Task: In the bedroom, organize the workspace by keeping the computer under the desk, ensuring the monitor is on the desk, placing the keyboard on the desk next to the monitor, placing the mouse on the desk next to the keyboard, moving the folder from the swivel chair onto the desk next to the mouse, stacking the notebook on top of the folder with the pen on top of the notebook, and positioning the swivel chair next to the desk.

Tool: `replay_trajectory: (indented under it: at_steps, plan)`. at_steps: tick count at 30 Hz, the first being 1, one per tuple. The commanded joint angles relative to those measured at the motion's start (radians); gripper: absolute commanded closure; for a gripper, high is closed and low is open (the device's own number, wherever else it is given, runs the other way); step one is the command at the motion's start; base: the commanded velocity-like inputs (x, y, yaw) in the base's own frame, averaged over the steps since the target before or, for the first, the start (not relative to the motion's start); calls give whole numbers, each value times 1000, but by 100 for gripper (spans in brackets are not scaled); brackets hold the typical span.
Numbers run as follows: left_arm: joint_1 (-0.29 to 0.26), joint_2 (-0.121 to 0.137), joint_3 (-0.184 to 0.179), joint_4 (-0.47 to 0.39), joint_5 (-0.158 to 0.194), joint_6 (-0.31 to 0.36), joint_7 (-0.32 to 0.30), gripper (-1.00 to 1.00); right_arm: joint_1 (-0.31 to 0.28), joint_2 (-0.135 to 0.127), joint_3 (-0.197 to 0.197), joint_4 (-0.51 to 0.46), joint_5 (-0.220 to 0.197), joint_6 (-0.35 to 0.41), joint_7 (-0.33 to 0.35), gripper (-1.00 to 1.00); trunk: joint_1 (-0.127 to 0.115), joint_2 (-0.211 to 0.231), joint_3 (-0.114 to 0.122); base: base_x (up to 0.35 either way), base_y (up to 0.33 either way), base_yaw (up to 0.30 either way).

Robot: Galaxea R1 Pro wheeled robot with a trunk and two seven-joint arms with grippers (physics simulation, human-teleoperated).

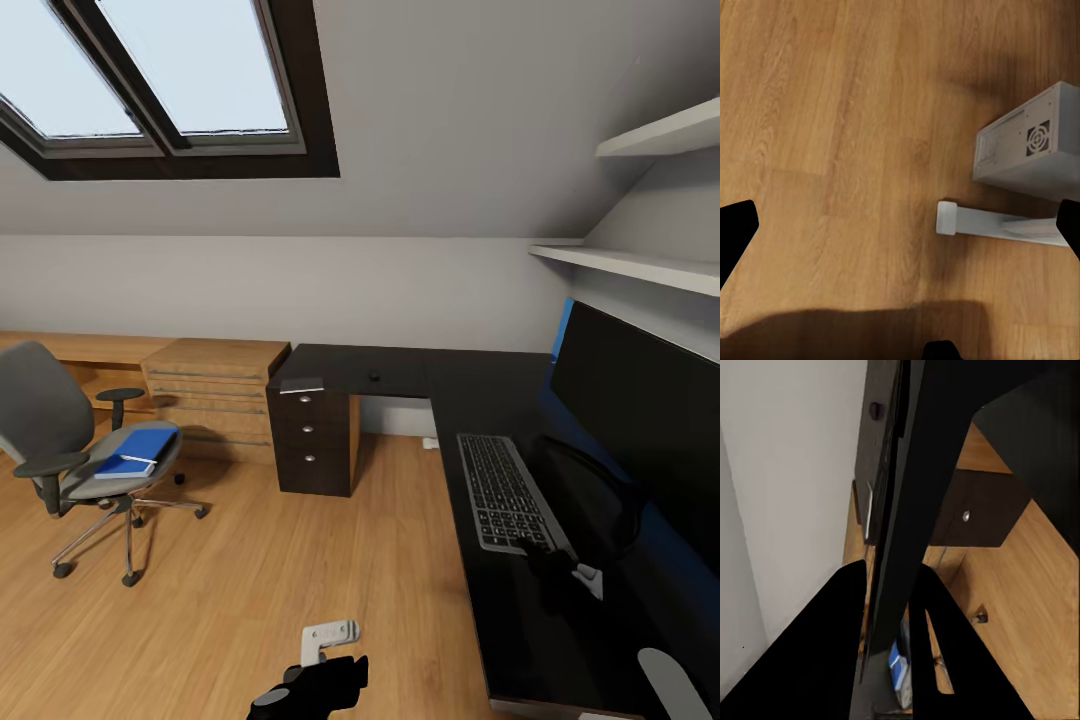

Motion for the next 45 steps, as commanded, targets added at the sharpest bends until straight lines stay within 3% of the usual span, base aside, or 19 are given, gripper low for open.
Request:
replay_trajectory:
  at_steps: [1, 7, 23, 45]
  plan:
    - [-1, 0, -1, -2, 11, 2, 10, -100, -1, 0, -2, 0, 10, 5, 4, 100, 0, -1, -1, 0, 0, 0]
    - [-1, 0, 0, -2, 10, 2, 10, -100, -1, 0, -3, 0, 37, 4, 5, 100, 0, -1, -1, 4, 0, 0]
    - [-1, 7, -1, -2, 10, 0, 12, -100, -1, 0, -3, 0, 39, 4, 4, 100, 0, -1, -1, 136, -41, 0]
    - [-1, 7, 0, 2, 11, 2, 12, -100, 0, 0, -6, 4, 39, 2, 3, 100, 0, -1, -1, 9, -64, 0]
